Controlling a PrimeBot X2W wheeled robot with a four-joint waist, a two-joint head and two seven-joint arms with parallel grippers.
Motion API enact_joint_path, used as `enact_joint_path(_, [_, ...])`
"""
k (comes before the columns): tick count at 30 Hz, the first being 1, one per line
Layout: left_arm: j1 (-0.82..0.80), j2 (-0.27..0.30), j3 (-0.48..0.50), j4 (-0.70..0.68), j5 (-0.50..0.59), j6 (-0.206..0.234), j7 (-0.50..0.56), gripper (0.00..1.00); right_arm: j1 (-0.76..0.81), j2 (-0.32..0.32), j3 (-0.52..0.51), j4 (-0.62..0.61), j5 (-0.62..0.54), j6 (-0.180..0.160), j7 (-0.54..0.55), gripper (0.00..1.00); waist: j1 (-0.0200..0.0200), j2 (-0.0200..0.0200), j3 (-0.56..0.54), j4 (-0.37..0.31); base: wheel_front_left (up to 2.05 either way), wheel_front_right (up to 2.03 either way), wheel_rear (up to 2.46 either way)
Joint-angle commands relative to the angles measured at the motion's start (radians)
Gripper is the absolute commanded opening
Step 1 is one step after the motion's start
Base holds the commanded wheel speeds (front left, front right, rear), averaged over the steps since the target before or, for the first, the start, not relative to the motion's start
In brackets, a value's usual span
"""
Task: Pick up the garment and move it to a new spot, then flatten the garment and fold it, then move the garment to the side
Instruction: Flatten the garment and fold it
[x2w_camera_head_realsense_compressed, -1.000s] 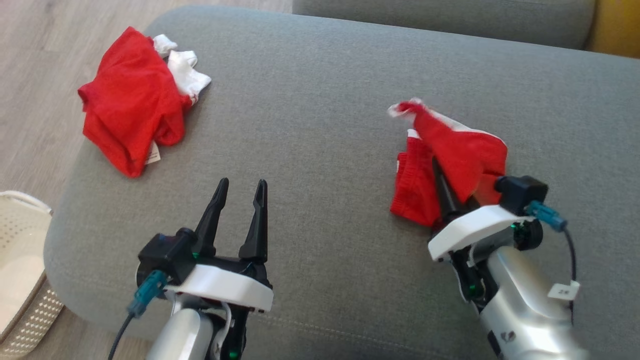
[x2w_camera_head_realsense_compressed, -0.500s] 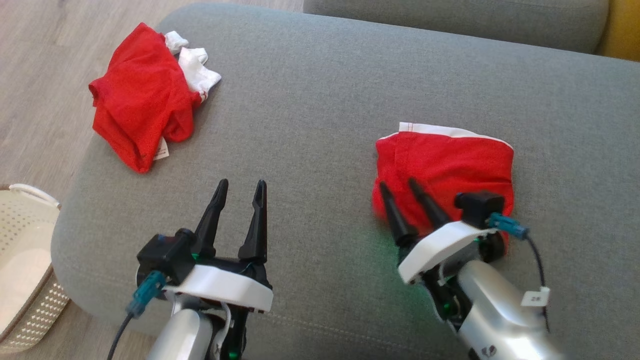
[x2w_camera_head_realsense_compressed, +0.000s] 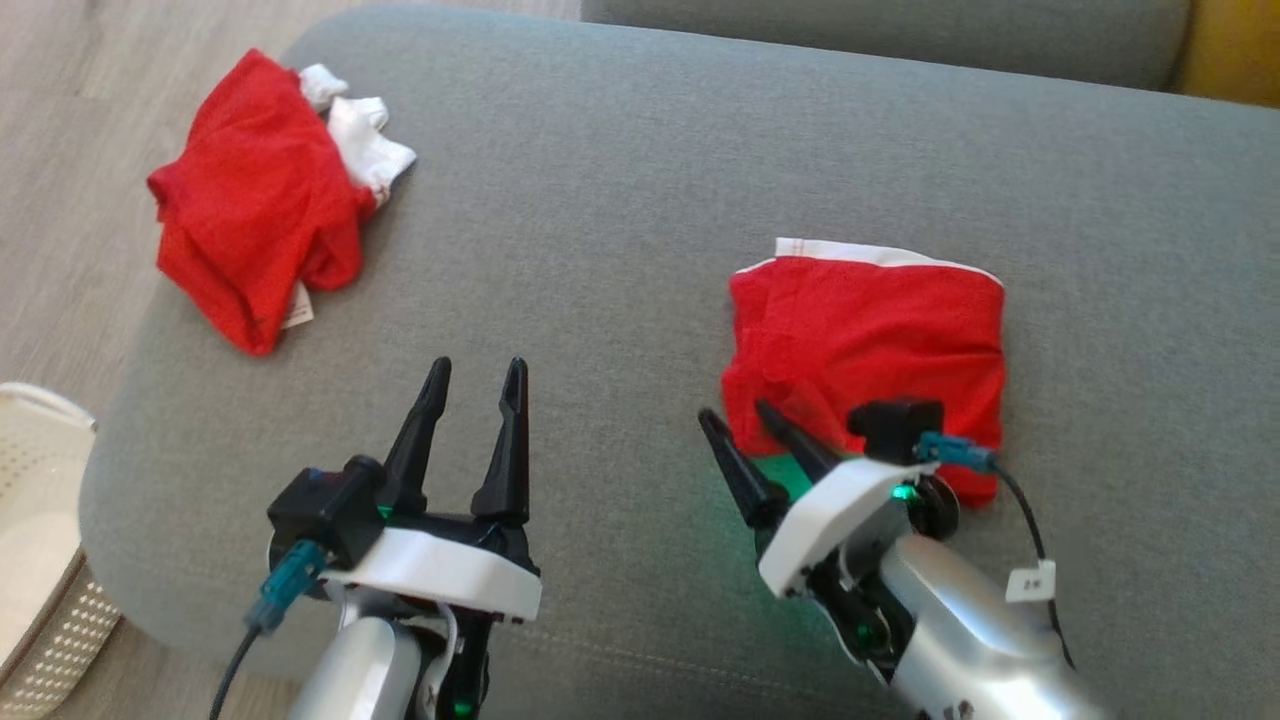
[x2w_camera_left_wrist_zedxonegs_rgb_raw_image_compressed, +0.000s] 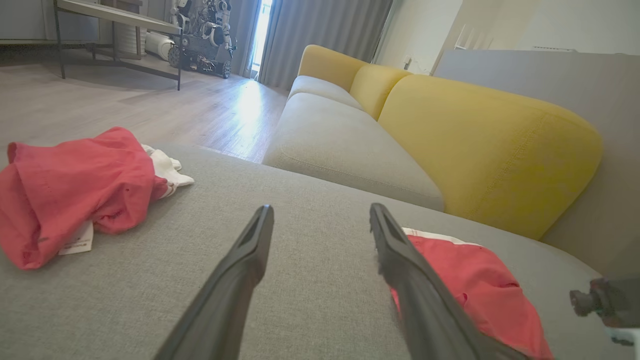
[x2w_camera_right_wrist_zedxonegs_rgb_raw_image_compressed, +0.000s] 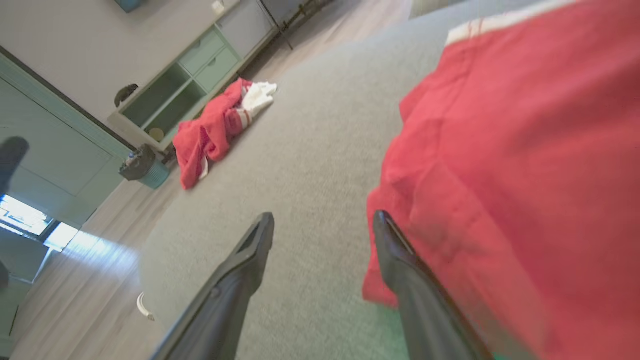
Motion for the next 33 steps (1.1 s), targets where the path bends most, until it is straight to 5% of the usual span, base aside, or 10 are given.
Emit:
enact_joint_path(1, [-0.029, 0.001, 0.042, -0.033, 0.006, 0.002, -0.005, 1.00, -0.046, 0.018, 0.019, -0.049, 0.008, 0.008, -0.013, 1.00, 0.0000, 0.0000, -0.002, -0.012, 0.00, 0.00, 0.00])
enact_joint_path(11, [-0.016, 0.001, 0.056, -0.037, 0.012, 0.003, -0.005, 1.00, -0.010, -0.044, -0.055, -0.251, 0.003, 0.008, -0.062, 1.00, 0.0000, 0.0000, -0.061, -0.075, 0.00, 0.00, 0.00])
enact_joint_path(20, [0.004, 0.001, 0.074, -0.050, 0.014, 0.006, -0.005, 1.00, 0.079, -0.096, -0.363, -0.300, -0.347, 0.008, -0.115, 1.00, 0.0000, 0.0000, -0.110, -0.116, 0.00, 0.00, 0.00])
enact_joint_path(21, [0.011, 0.001, 0.079, -0.057, 0.015, 0.007, -0.005, 1.00, 0.126, -0.075, -0.457, -0.339, -0.444, 0.008, -0.120, 1.00, 0.0000, 0.0000, -0.116, -0.124, 0.00, 0.00, 0.00])
enact_joint_path(26, [0.028, 0.001, 0.083, -0.070, 0.013, 0.010, -0.005, 1.00, 0.234, -0.027, -0.606, -0.448, -0.595, 0.008, -0.124, 1.00, 0.0000, 0.0000, -0.123, -0.137, 0.00, 0.00, 0.00])
enact_joint_path(33, [0.063, 0.001, 0.078, -0.070, 0.019, 0.005, -0.005, 1.00, 0.377, 0.013, -0.725, -0.575, -0.744, 0.008, -0.127, 1.00, 0.0000, 0.0000, -0.130, -0.154, 0.00, 0.00, 0.00])
